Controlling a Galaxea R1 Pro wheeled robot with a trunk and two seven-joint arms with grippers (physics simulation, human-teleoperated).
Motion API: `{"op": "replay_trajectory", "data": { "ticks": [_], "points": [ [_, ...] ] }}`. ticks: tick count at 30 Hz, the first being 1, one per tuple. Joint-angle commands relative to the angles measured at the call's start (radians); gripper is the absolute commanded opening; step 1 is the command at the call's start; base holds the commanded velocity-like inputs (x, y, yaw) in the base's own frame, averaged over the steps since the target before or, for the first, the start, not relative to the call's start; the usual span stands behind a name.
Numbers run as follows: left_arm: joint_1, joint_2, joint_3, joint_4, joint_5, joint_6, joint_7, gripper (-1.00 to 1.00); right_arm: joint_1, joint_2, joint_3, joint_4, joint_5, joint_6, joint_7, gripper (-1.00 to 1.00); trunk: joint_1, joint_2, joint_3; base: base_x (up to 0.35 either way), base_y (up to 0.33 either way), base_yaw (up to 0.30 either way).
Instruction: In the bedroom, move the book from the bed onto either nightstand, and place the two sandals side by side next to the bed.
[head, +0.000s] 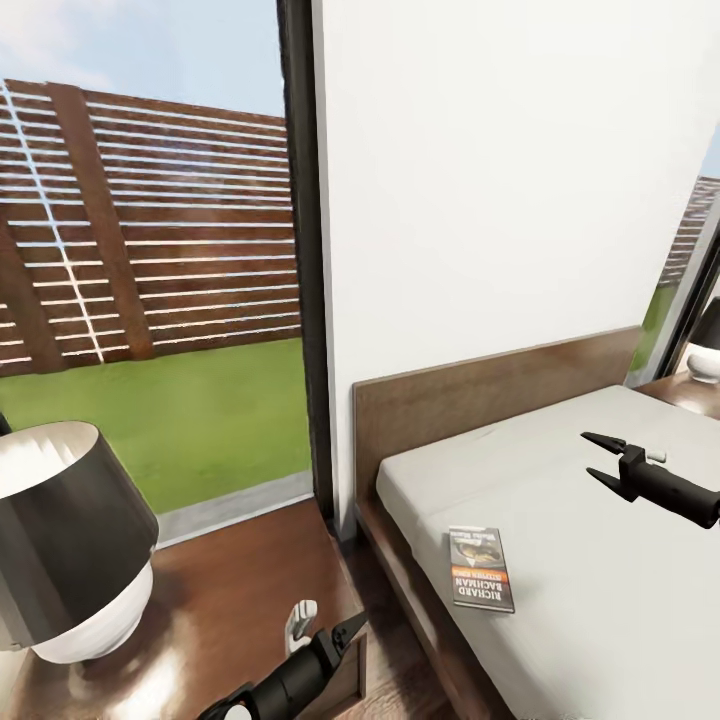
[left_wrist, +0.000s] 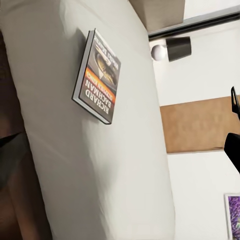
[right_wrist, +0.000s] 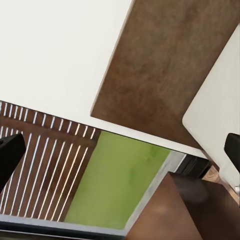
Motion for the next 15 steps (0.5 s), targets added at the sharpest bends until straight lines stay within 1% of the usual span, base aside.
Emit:
{"op": "replay_trajectory", "data": {
  "ticks": [1,11,15],
  "points": [
    [0.0,0.0,0.001,0.0,0.009,0.008,0.001,1.0,-0.001,0.0,-0.004,0.0,0.003,0.005,0.004,1.0,0.004,-0.008,-0.004,0.0,0.0,0.0],
    [0.0,-0.002,0.0,0.0,0.009,0.008,0.001,1.0,-0.001,0.0,-0.004,0.0,0.003,0.005,0.004,1.0,0.042,-0.078,-0.036,0.0,0.0,0.0],
    [0.0,-0.001,0.0,0.0,0.009,0.008,0.0,1.0,-0.001,0.0,-0.004,0.0,0.003,0.005,0.004,1.0,0.042,-0.078,-0.036,0.0,0.0,0.0]
  ]
}}
